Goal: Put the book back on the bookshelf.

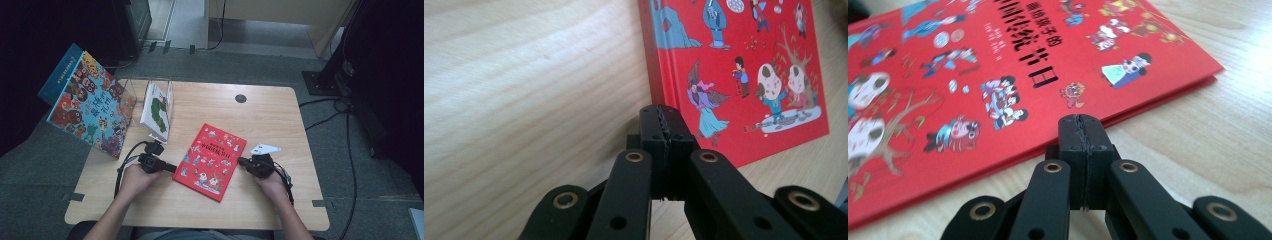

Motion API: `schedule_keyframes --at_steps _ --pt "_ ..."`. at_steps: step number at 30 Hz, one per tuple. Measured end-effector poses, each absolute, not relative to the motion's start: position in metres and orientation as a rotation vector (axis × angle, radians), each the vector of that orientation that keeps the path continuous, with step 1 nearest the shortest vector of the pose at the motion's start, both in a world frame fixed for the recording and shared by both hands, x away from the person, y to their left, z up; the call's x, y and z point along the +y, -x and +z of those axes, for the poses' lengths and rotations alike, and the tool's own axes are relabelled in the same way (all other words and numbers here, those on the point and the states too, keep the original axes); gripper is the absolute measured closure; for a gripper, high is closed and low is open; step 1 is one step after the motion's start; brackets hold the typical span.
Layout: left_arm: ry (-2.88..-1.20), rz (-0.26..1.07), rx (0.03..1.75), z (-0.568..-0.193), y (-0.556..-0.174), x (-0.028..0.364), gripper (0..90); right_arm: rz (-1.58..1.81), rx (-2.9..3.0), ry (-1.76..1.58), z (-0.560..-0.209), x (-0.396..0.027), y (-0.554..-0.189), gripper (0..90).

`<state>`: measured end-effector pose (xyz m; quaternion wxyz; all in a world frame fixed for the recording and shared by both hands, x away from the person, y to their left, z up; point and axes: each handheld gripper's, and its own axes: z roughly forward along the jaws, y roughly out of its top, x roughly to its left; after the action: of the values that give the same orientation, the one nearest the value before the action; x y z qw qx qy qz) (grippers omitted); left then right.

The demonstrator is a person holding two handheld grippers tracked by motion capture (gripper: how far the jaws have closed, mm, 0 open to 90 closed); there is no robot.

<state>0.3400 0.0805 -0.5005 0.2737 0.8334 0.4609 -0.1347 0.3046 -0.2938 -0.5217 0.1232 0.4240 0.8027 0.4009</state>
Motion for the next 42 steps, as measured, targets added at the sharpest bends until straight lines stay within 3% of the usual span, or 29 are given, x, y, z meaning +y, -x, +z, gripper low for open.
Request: schedule_keyframes --at_steps 20,42 --pt "-2.130 -0.380 1.290 -0.506 -0.324 0.061 90.0 1.177 2.298 -1.309 -0.522 -0.296 -0.329 89.7" --pt "-2.118 -0.371 1.276 -0.507 -0.329 0.053 90.0 1.155 2.281 -1.332 -0.521 -0.300 -0.327 86.2"
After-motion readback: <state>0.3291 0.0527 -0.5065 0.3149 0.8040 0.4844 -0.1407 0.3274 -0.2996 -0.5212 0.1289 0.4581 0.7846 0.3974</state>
